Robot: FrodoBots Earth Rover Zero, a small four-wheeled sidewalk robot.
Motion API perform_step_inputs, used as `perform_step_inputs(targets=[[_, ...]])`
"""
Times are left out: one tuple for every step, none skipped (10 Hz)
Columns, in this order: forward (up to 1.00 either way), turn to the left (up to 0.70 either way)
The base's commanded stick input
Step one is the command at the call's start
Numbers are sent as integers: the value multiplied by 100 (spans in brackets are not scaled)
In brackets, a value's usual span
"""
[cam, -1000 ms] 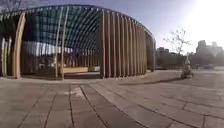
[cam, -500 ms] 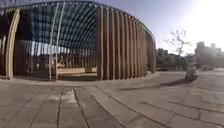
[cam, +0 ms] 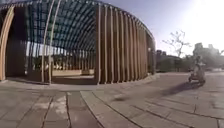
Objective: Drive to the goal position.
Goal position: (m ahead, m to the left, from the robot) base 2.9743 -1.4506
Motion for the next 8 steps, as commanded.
perform_step_inputs(targets=[[70,-22],[70,-22],[70,-22],[70,-22],[70,-22],[70,-22],[70,-22],[70,-23]])
